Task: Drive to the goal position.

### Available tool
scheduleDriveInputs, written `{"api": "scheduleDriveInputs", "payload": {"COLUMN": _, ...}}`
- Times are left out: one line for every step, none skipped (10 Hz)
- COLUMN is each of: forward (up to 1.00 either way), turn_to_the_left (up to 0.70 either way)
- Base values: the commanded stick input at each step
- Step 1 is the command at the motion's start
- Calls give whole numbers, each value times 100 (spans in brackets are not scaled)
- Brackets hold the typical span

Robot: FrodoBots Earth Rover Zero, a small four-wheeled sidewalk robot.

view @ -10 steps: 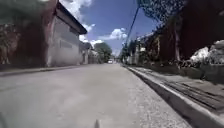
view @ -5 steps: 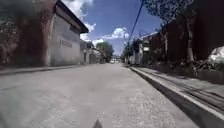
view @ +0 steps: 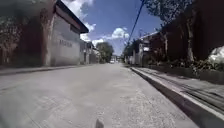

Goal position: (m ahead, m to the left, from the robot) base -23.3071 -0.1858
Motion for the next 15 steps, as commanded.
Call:
{"api": "scheduleDriveInputs", "payload": {"forward": 0, "turn_to_the_left": 95}}
{"api": "scheduleDriveInputs", "payload": {"forward": 0, "turn_to_the_left": 95}}
{"api": "scheduleDriveInputs", "payload": {"forward": 0, "turn_to_the_left": 96}}
{"api": "scheduleDriveInputs", "payload": {"forward": 0, "turn_to_the_left": 97}}
{"api": "scheduleDriveInputs", "payload": {"forward": 0, "turn_to_the_left": 97}}
{"api": "scheduleDriveInputs", "payload": {"forward": 0, "turn_to_the_left": 98}}
{"api": "scheduleDriveInputs", "payload": {"forward": 0, "turn_to_the_left": 98}}
{"api": "scheduleDriveInputs", "payload": {"forward": 0, "turn_to_the_left": 98}}
{"api": "scheduleDriveInputs", "payload": {"forward": 0, "turn_to_the_left": 98}}
{"api": "scheduleDriveInputs", "payload": {"forward": 0, "turn_to_the_left": 98}}
{"api": "scheduleDriveInputs", "payload": {"forward": 0, "turn_to_the_left": 98}}
{"api": "scheduleDriveInputs", "payload": {"forward": 0, "turn_to_the_left": 98}}
{"api": "scheduleDriveInputs", "payload": {"forward": 0, "turn_to_the_left": 99}}
{"api": "scheduleDriveInputs", "payload": {"forward": 0, "turn_to_the_left": 99}}
{"api": "scheduleDriveInputs", "payload": {"forward": 0, "turn_to_the_left": 99}}
